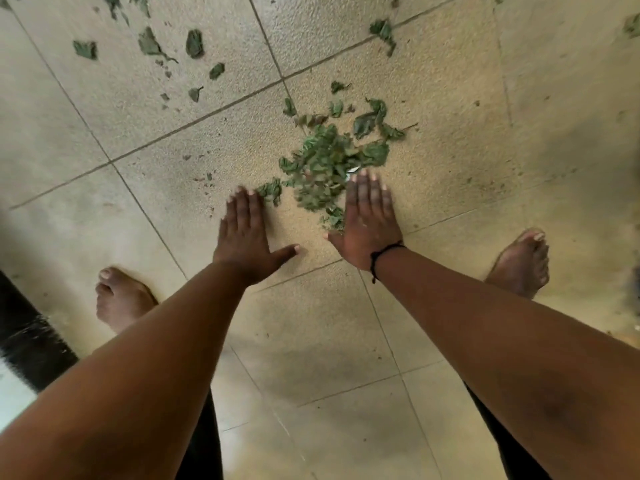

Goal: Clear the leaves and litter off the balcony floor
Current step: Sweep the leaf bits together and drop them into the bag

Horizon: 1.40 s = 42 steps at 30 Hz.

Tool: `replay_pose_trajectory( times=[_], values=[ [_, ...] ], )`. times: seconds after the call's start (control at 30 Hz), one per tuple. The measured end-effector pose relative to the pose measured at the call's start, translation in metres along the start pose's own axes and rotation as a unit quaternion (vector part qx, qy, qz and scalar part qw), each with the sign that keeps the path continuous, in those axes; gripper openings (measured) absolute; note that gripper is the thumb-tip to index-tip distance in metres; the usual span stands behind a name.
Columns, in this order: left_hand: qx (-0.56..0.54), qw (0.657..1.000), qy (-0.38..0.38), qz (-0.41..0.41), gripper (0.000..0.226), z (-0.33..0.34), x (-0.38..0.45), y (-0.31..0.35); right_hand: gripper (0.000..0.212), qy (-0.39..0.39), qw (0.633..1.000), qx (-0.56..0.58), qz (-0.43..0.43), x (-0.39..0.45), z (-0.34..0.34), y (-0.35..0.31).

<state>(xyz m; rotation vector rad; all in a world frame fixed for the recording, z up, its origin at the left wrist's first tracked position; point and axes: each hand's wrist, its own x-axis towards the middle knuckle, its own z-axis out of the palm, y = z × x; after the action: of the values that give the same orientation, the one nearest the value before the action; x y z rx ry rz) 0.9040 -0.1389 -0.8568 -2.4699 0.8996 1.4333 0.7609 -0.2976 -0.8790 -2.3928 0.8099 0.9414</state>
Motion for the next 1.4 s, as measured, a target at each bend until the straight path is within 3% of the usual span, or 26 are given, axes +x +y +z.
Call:
replay_pose_trajectory(
  times=[0.07, 0.2, 0.27, 0.37, 0.47, 0.6, 0.7, 0.87, 1.03, 1.13, 1.23, 1.33, 1.4],
  values=[
    [-0.034, 0.999, 0.003, 0.041, 0.121, 0.001, -0.004, 0.015, 0.103, 0.050, 0.998, 0.011, -0.023, 0.002, -0.012, -0.002],
    [-0.109, 0.991, 0.046, 0.064, 0.109, -0.014, -0.006, 0.039, 0.098, 0.111, 0.994, -0.014, 0.010, -0.010, -0.034, 0.026],
    [-0.126, 0.987, 0.074, 0.067, 0.102, -0.024, -0.003, 0.043, 0.089, 0.062, 0.998, -0.025, 0.015, -0.019, -0.037, 0.037],
    [-0.124, 0.983, 0.117, 0.072, 0.095, -0.035, 0.005, 0.038, 0.077, -0.069, 0.995, 0.056, 0.056, -0.017, -0.030, 0.035],
    [-0.118, 0.985, 0.120, 0.049, 0.098, -0.041, 0.013, 0.029, 0.071, -0.101, 0.985, 0.118, 0.068, 0.000, -0.025, 0.016],
    [-0.105, 0.989, 0.099, 0.023, 0.100, -0.042, 0.014, 0.016, 0.041, 0.011, 0.963, 0.267, 0.039, 0.016, -0.031, -0.009],
    [-0.096, 0.991, 0.091, 0.016, 0.100, -0.039, 0.010, 0.012, 0.038, 0.100, 0.932, 0.345, 0.048, 0.026, -0.054, -0.007],
    [-0.072, 0.993, 0.091, 0.012, 0.102, -0.036, 0.005, 0.011, 0.028, 0.201, 0.957, 0.190, 0.091, 0.054, -0.099, 0.039],
    [-0.104, 0.991, 0.078, -0.012, 0.107, -0.034, 0.007, 0.014, 0.055, 0.130, 0.979, 0.110, 0.115, 0.088, -0.115, 0.030],
    [-0.257, 0.962, 0.079, -0.038, 0.103, -0.033, 0.011, 0.020, 0.061, 0.082, 0.987, 0.125, 0.061, 0.096, -0.109, -0.009],
    [-0.427, 0.899, 0.056, -0.078, 0.089, -0.035, 0.016, 0.027, 0.053, 0.042, 0.994, 0.088, -0.052, 0.085, -0.100, -0.031],
    [-0.535, 0.838, 0.037, -0.100, 0.061, -0.043, 0.017, 0.030, 0.036, 0.107, 0.979, 0.161, -0.065, 0.066, -0.101, -0.027],
    [-0.531, 0.837, 0.080, -0.102, 0.037, -0.046, 0.016, 0.029, 0.034, 0.183, 0.966, 0.181, 0.003, 0.053, -0.097, -0.010]
  ],
)
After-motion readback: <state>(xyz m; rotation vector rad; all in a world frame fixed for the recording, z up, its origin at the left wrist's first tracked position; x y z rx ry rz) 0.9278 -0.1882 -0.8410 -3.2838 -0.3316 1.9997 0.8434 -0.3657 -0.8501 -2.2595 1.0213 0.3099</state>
